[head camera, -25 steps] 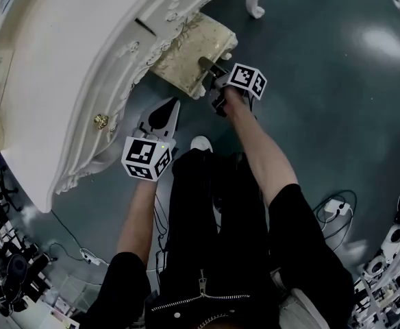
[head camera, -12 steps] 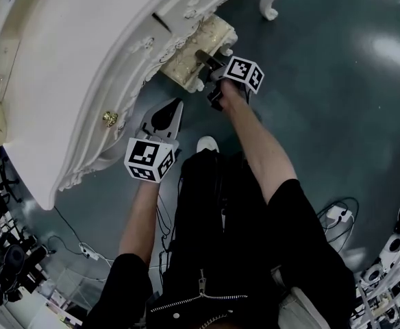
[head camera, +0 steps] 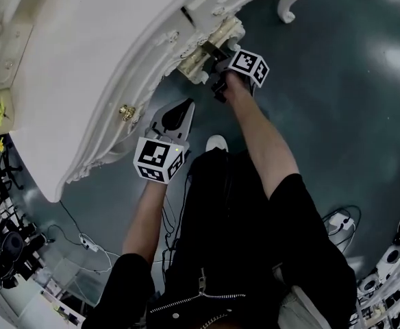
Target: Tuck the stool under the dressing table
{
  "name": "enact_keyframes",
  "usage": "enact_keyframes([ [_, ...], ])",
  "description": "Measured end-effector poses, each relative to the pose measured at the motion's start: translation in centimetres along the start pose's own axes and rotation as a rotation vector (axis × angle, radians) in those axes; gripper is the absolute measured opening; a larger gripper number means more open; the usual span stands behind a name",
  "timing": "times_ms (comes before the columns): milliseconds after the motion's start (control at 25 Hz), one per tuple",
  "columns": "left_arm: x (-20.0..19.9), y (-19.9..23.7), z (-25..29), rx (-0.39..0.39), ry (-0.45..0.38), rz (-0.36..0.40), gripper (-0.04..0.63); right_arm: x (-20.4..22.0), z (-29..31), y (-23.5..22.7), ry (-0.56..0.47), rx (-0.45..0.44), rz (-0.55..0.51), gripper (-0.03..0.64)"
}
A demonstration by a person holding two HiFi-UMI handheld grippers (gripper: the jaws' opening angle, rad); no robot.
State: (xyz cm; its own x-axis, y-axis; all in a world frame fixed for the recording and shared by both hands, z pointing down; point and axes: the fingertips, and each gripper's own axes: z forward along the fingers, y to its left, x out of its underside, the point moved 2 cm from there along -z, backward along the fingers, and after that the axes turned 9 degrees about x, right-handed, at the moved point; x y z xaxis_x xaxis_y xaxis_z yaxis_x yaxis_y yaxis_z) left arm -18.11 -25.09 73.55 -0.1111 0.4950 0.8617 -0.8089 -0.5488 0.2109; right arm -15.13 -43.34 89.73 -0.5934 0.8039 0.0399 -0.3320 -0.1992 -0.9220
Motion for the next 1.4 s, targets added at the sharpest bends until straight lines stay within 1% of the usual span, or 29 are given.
enact_keyframes([
  [120, 0.2, -0.3, -0.3, 0.002, 0.008, -0.006, 0.021, 0.1, 0.5, 0.2, 0.014, 0.004, -0.010, 0.270],
  [200, 0.2, -0.6, -0.6, 0.006, 0.025, -0.002, 0.021, 0.4, 0.3, 0.4, 0.026, -0.011, -0.012, 0.282],
  [240, 0.0, -0.8, -0.7, 0.009, 0.031, 0.001, 0.021, 0.6, 0.0, 0.5, 0.031, -0.019, -0.014, 0.244],
  [280, -0.2, -1.1, -0.8, 0.012, 0.035, 0.002, 0.021, 0.7, -0.4, 0.4, 0.033, -0.019, -0.026, 0.239],
  [320, -0.6, -1.3, -1.0, 0.015, 0.035, 0.001, 0.021, 0.8, -1.0, 0.4, 0.034, -0.006, -0.053, 0.250],
  [400, -1.5, -1.9, -1.5, 0.018, 0.037, -0.008, 0.021, 1.3, -2.3, 0.5, 0.049, 0.043, -0.151, 0.244],
  [520, -3.4, -3.3, -2.8, 0.030, 0.047, -0.024, 0.021, 2.5, -5.0, 1.5, 0.109, 0.106, -0.323, 0.164],
  [600, -5.2, -4.4, -3.8, 0.045, 0.053, -0.029, 0.021, 3.2, -7.1, 2.8, 0.151, 0.128, -0.415, 0.097],
  [640, -6.2, -4.9, -4.4, 0.050, 0.055, -0.031, 0.021, 3.4, -8.2, 3.7, 0.164, 0.138, -0.458, 0.077],
  [720, -8.2, -5.7, -5.8, 0.054, 0.055, -0.040, 0.021, 3.6, -10.3, 5.6, 0.175, 0.159, -0.542, 0.013],
  [800, -10.2, -6.3, -7.2, 0.053, 0.050, -0.049, 0.021, 3.7, -12.4, 7.6, 0.175, 0.189, -0.638, 0.005],
  [920, -13.1, -7.4, -9.0, 0.056, 0.042, -0.052, 0.021, 4.3, -16.0, 10.2, 0.173, 0.244, -0.819, 0.003],
  [1000, -15.0, -8.1, -10.1, 0.056, 0.034, -0.048, 0.021, 4.5, -18.4, 12.0, 0.172, 0.266, -0.908, 0.003],
  [1120, -17.7, -8.5, -11.0, 0.051, 0.012, -0.057, 0.021, 3.8, -21.4, 15.3, 0.145, 0.276, -0.978, 0.003],
  [1240, -20.5, -9.0, -11.4, 0.042, 0.003, -0.062, 0.021, 2.6, -24.2, 18.7, 0.124, 0.280, -1.025, 0.003],
  [1400, -24.3, -10.5, -13.4, 0.019, -0.026, -0.054, 0.021, 2.6, -29.3, 23.4, 0.081, 0.282, -1.074, 0.003],
])
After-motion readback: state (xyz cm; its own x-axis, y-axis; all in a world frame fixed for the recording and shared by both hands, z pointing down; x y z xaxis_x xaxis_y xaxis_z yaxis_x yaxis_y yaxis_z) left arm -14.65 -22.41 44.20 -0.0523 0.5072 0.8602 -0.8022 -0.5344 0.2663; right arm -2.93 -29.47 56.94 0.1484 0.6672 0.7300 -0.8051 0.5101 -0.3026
